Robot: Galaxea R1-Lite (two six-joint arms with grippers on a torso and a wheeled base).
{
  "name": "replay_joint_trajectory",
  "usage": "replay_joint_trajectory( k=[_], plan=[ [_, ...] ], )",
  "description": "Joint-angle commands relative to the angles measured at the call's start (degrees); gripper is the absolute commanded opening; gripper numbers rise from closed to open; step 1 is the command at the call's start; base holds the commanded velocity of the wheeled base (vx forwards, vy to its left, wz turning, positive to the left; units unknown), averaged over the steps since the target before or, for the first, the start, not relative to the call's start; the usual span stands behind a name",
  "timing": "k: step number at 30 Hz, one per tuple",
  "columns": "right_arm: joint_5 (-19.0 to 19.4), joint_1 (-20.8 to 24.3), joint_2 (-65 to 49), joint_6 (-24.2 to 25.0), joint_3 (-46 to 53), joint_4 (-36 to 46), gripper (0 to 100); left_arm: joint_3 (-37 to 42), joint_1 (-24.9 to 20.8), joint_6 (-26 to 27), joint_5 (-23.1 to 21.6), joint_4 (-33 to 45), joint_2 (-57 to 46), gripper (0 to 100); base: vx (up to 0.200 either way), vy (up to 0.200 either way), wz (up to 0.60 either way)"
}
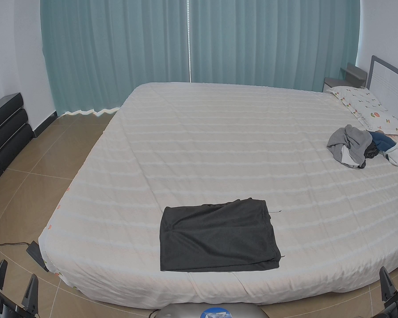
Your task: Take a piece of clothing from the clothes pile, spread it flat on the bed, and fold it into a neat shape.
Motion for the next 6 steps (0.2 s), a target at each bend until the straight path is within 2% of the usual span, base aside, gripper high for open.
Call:
replay_joint_trajectory(
  k=[1,6],
  plan=[
    [0.0,0.0,-0.7,0.4,1.0,0.0,100,0.9,0.0,1.5,-0.2,0.0,-0.6,100,0.0,0.0,0.0],
    [0.0,0.2,-0.7,1.5,1.0,0.0,100,0.9,0.0,1.9,-0.1,0.1,-0.7,100,0.0,0.0,0.0]
  ],
)
